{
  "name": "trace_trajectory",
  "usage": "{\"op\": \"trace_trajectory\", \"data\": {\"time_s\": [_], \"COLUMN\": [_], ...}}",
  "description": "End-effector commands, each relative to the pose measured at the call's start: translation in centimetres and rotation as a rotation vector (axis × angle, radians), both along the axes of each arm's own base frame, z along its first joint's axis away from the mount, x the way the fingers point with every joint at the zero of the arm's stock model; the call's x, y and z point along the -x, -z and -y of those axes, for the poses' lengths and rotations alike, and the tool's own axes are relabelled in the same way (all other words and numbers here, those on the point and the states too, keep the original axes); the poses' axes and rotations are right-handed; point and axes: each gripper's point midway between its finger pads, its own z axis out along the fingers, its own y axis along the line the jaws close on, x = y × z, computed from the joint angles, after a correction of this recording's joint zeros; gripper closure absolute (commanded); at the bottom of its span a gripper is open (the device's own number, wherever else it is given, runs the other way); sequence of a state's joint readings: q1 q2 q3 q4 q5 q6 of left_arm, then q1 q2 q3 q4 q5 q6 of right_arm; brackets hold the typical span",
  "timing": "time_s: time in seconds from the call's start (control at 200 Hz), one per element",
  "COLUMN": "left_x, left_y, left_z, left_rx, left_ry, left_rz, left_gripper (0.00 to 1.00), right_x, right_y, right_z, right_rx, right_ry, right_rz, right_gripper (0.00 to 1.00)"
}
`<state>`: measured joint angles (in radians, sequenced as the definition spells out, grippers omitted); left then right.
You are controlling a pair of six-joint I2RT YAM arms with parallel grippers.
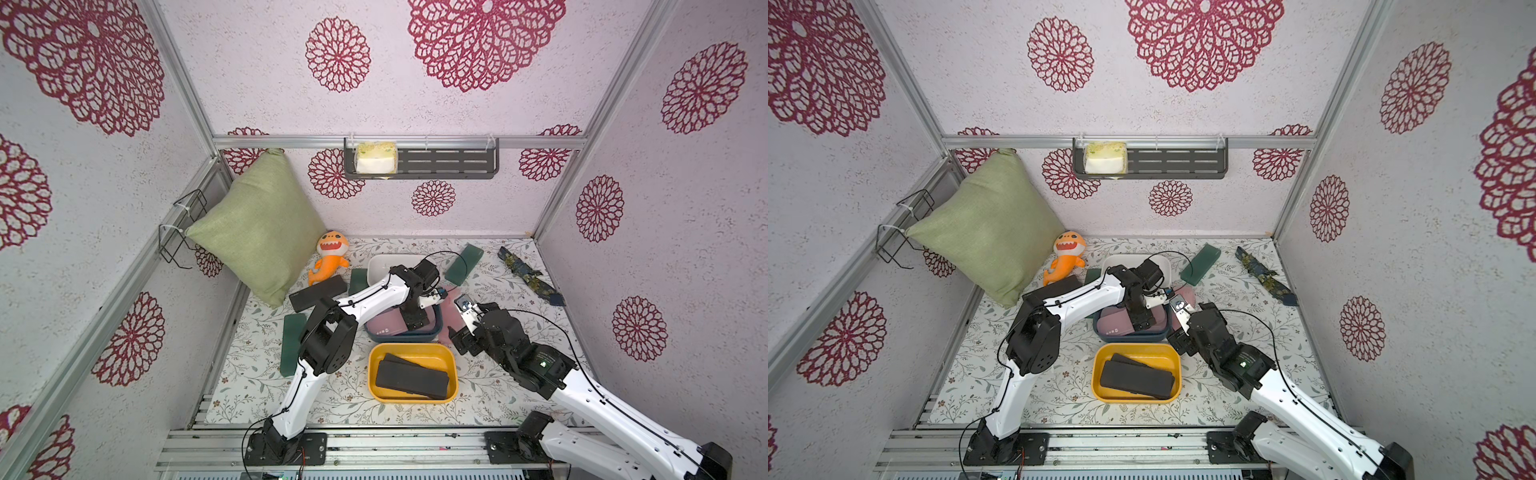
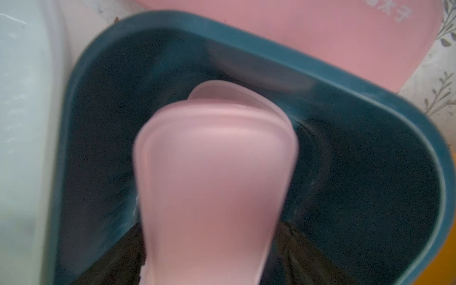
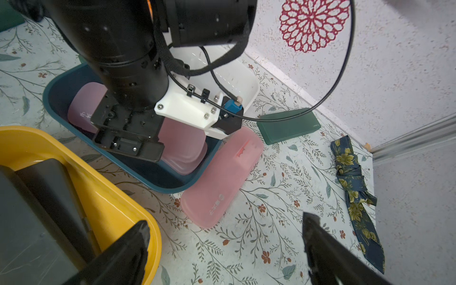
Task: Place the pencil cases by color into the storage box
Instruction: Place the pencil case at the storage box.
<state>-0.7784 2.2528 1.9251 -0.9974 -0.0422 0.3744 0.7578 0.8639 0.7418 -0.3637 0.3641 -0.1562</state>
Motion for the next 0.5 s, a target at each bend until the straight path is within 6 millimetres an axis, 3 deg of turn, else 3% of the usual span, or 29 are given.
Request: {"op": "trace_trajectory", "data": {"time_s": [0.0, 0.22, 0.495], "left_x": [0.4, 0.7, 0.6], "left_y": [0.0, 0.5, -1.2], "left_z": [0.7, 0.9, 1.3], "left_rx": [-0.003, -0.024, -0.004], "left_ry": [0.019, 0.021, 0.02], "left_rz": [-0.008, -0.012, 0.019], "left_gripper": [0.1, 0.07, 0.07], "right_x": [-0.1, -0.1, -0.1], "right_y": [-0.4, -0.4, -0.1], "right_z": [0.5, 0.6, 0.6], "right_rx": [-0.016, -0.013, -0.009], "right_ry": [0.03, 0.029, 0.035], "right_rz": [0.015, 0.015, 0.009], "right_gripper": [0.01, 0.01, 0.01]}}
